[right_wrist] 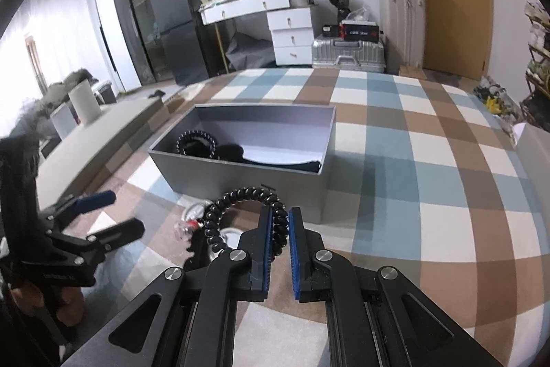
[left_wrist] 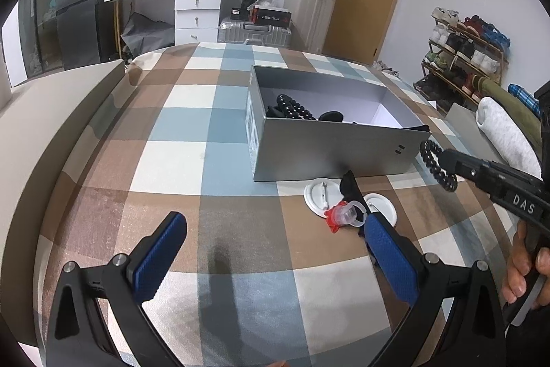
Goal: Organize jewelry
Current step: 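Grasp the black beaded bracelet with the right tool and lift it, then grasp the red-and-clear item with the left tool while right holds bracelet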
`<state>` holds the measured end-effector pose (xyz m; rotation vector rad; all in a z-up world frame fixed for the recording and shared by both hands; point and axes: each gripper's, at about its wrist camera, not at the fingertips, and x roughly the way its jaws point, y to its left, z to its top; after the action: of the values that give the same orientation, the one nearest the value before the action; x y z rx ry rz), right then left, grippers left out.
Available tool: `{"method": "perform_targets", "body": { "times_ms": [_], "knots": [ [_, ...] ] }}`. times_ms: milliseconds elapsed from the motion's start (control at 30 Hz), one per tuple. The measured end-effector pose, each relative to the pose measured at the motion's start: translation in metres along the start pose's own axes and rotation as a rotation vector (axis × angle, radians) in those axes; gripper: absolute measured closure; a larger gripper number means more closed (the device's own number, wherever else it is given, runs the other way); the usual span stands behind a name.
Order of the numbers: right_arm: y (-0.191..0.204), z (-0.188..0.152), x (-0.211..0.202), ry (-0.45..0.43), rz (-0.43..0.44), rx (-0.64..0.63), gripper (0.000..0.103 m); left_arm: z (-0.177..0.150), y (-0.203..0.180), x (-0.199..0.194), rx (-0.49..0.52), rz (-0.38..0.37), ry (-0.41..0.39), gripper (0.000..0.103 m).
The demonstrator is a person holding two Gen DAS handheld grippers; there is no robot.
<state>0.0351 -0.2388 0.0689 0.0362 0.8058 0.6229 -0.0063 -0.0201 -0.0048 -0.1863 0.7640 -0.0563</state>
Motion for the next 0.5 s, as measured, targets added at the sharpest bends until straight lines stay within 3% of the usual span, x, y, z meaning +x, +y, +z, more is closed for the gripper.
{"method": "perform_targets", "body": {
  "times_ms": [500],
  "knots": [
    [-0.014,0.003,-0.009,-0.030,0.008,0.052,0.094,-0.002,-0.027,0.018,0.115,-0.033,0.101,0.003]
  ]
}}
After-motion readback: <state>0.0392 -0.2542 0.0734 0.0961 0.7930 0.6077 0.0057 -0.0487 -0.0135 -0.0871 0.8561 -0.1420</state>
